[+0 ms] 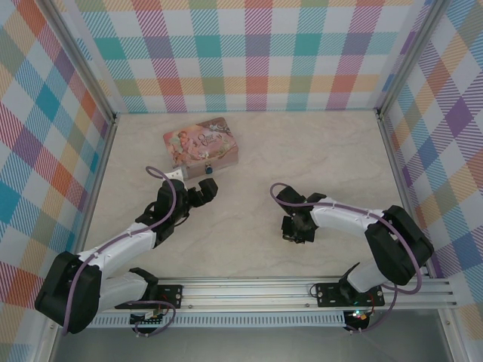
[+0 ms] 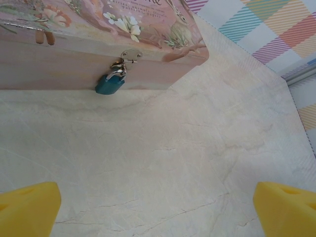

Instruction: Unlock the padlock with the key

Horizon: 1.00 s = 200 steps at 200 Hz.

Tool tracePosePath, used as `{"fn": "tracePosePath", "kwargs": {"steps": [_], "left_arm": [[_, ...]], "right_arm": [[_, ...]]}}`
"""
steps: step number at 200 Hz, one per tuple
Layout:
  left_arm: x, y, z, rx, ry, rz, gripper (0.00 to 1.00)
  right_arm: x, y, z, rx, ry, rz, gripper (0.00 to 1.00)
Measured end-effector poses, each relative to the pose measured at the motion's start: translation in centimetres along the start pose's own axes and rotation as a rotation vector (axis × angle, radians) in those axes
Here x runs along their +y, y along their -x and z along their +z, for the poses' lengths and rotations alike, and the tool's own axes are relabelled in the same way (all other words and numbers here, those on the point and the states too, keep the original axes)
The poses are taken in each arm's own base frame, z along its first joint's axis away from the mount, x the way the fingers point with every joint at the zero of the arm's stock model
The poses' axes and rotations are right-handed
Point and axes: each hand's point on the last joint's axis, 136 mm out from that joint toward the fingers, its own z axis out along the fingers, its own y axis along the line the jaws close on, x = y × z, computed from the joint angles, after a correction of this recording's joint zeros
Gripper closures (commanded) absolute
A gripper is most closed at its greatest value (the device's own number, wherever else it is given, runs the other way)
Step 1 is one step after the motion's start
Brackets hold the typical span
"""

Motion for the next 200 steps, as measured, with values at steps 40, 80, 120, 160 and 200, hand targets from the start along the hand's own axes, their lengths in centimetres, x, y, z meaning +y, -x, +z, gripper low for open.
{"fn": "tracePosePath", "kwargs": {"steps": [40,80,120,160,200], "left_arm": [[0.0,0.0,0.0,0.000,0.000,0.000,0.00],[0.0,0.0,0.0,0.000,0.000,0.000,0.00],[0.0,0.0,0.0,-0.001,0.000,0.000,0.00],[0.0,0.0,0.0,0.000,0.000,0.000,0.00],[0.0,0.0,0.0,0.000,0.000,0.000,0.00]], "right_arm": [[0.2,-0.1,-0.2,0.003,0.015,-0.012,0.88],[0.4,-0.2,-0.2,0.012,0.024,-0.016,0.93],[0.4,-0.3,-0.3,0.015,0.027,-0.016,0.96],[0.0,-0.5,-0.3,0.020,0.012,-0.023,0.81],[-0.5,-0.5,-1.3,-0.002,0.002,-0.055,0.65]]}}
